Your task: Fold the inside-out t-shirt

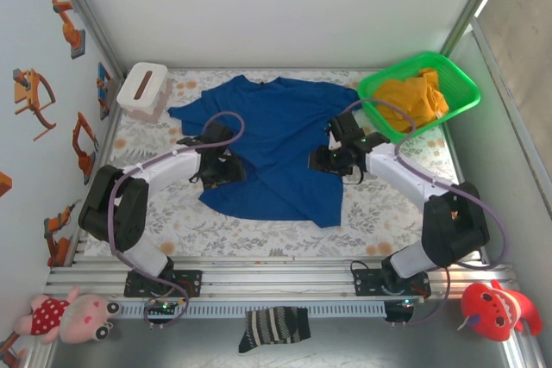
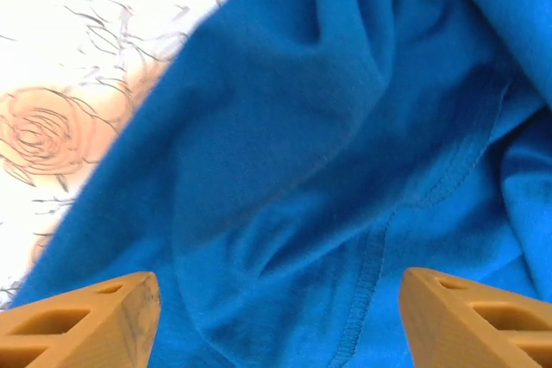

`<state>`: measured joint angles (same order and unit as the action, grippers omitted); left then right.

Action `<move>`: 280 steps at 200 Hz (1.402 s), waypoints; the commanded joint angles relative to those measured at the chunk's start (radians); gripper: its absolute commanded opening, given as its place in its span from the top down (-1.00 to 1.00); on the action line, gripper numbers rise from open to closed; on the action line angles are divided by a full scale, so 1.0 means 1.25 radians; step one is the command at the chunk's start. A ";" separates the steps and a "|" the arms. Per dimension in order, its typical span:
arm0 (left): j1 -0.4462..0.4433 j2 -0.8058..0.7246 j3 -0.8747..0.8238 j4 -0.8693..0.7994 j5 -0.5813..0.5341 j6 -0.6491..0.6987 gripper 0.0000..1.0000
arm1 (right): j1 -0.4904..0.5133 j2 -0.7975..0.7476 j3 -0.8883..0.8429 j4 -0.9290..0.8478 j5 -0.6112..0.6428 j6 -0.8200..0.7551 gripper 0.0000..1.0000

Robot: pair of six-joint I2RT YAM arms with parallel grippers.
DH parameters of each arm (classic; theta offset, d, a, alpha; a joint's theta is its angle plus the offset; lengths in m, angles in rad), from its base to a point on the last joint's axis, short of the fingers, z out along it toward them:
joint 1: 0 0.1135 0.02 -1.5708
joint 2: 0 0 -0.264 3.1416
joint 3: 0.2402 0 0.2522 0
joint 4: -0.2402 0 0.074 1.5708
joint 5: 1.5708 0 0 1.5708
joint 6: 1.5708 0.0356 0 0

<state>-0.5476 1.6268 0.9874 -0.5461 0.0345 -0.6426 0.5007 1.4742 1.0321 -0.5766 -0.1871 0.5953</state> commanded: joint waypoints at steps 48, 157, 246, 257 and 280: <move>-0.087 0.068 0.029 0.001 -0.080 0.031 -0.26 | 0.111 -0.108 -0.116 -0.094 0.149 0.071 0.00; -0.095 0.018 0.004 -0.015 -0.081 0.049 1.00 | 0.112 0.073 -0.043 0.007 0.199 0.068 0.04; -0.090 -0.045 -0.025 -0.041 -0.117 0.031 1.00 | 0.060 0.319 0.120 0.005 0.209 0.027 0.13; -0.081 -0.052 -0.035 -0.051 -0.131 0.022 1.00 | 0.048 0.324 0.113 0.011 0.200 0.025 0.14; -0.058 -0.067 -0.063 -0.056 -0.129 0.010 0.97 | 0.047 0.271 0.094 0.023 0.166 0.010 0.14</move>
<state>-0.6495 1.5852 0.9436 -0.5571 -0.0929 -0.5999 0.5659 1.8668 1.1797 -0.5396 0.0383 0.6277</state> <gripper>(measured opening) 0.042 0.430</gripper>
